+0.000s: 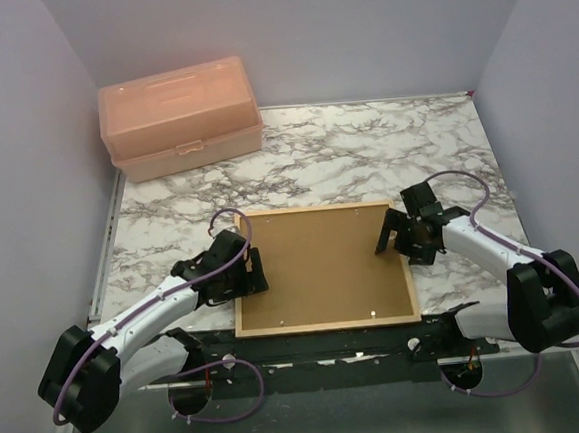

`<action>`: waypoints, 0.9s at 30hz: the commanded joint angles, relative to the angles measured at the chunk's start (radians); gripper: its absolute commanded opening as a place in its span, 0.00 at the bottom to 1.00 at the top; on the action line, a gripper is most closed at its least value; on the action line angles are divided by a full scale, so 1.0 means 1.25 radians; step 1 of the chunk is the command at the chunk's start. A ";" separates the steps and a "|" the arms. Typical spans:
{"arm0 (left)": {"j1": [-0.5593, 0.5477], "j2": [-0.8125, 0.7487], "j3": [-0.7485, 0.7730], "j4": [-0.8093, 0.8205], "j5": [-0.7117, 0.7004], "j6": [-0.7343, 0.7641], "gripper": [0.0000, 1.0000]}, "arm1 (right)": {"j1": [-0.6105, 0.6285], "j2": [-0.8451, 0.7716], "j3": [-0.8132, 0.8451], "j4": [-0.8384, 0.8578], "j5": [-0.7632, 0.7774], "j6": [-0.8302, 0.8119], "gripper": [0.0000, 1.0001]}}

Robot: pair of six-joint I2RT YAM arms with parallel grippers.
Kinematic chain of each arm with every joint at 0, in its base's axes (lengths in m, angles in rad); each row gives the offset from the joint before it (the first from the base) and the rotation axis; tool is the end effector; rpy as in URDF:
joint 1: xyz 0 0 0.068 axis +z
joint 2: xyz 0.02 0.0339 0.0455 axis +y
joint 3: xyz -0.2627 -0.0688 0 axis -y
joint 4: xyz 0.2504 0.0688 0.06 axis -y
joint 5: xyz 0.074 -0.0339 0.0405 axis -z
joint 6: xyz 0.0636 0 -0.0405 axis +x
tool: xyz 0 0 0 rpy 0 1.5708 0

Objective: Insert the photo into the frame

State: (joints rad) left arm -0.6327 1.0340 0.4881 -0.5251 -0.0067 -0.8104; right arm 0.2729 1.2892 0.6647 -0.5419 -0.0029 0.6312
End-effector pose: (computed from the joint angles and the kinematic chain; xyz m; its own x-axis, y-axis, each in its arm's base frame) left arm 0.1589 -0.1160 0.1398 -0.9144 -0.2280 -0.3346 -0.1071 0.9331 -0.3432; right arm 0.2305 0.0647 0.1416 -0.8744 0.3680 -0.3161 0.3040 0.9234 0.2343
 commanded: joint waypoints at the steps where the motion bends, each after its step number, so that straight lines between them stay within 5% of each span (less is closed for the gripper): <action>1: -0.038 0.019 -0.024 0.088 0.088 -0.038 0.87 | -0.002 -0.001 -0.010 0.017 -0.033 0.034 1.00; 10: -0.088 0.009 -0.016 -0.027 -0.066 -0.081 0.80 | -0.003 -0.019 -0.020 0.014 -0.041 0.045 1.00; 21: -0.113 0.062 0.013 -0.053 -0.129 -0.090 0.57 | -0.002 -0.022 -0.019 0.012 -0.050 0.049 1.00; 27: -0.139 0.123 0.018 -0.046 -0.142 -0.109 0.34 | -0.002 -0.022 -0.021 0.014 -0.054 0.046 1.00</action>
State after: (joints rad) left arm -0.7769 1.1271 0.5331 -0.5770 -0.1776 -0.9146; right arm 0.2661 1.2804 0.6468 -0.5392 -0.0101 0.6617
